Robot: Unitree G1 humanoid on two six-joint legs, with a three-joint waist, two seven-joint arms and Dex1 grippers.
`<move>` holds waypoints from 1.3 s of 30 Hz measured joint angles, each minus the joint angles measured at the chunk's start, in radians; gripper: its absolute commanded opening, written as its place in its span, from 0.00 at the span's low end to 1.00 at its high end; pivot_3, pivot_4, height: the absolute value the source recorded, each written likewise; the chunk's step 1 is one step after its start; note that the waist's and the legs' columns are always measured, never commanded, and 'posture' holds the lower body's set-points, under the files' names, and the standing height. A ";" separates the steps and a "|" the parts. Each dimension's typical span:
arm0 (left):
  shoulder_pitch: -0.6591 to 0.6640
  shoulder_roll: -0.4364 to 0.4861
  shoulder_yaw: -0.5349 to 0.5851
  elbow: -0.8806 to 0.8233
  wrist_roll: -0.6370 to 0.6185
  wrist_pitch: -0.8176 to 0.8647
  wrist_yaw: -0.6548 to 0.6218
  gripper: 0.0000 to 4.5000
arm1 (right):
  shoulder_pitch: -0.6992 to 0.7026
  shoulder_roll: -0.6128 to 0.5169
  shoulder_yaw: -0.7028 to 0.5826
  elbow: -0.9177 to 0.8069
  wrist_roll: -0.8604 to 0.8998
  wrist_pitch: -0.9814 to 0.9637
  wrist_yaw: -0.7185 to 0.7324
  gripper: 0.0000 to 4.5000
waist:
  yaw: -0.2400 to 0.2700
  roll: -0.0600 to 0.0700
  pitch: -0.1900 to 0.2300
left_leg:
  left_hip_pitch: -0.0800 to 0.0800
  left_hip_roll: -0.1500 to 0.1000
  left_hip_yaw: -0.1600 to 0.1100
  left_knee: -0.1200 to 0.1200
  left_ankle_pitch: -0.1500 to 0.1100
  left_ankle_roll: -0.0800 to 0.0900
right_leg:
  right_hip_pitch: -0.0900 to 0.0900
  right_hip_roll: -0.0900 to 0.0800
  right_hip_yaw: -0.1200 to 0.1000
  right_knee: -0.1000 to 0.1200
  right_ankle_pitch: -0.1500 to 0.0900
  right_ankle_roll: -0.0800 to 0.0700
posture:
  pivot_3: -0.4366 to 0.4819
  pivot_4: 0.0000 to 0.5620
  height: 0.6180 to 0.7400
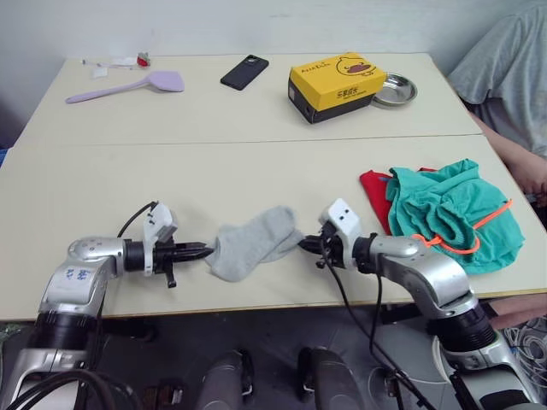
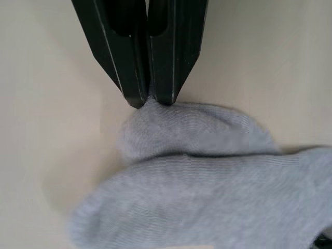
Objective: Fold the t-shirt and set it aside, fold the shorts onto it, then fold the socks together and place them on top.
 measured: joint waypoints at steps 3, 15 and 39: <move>0.058 -0.010 0.023 -0.078 -0.007 0.004 0.059 0.01 | -0.009 0.003 0.001 0.025 -0.012 -0.017 0.017 0.00 | 0.003 0.000 0.000 | 0.000 -0.001 -0.001 0.000 0.000 0.000 | 0.000 -0.003 0.003 -0.002 0.000 0.000 | 0.48 0.27 1.00; 0.272 0.044 0.201 -0.256 -0.139 0.193 0.162 0.66 | -0.040 -0.129 -0.009 0.018 0.071 0.078 0.250 0.76 | 0.002 0.000 0.000 | 0.000 -0.001 -0.001 -0.001 -0.001 0.000 | -0.002 -0.005 0.003 -0.002 0.000 -0.001 | 0.48 0.27 1.00; 0.172 -0.135 0.196 -0.532 -0.404 0.797 0.589 0.52 | -0.419 0.163 -0.019 0.456 0.024 0.241 0.161 0.95 | 0.004 0.000 0.000 | 0.001 -0.004 0.000 -0.001 0.000 -0.001 | -0.002 -0.006 0.004 0.002 -0.001 -0.001 | 0.48 0.27 1.00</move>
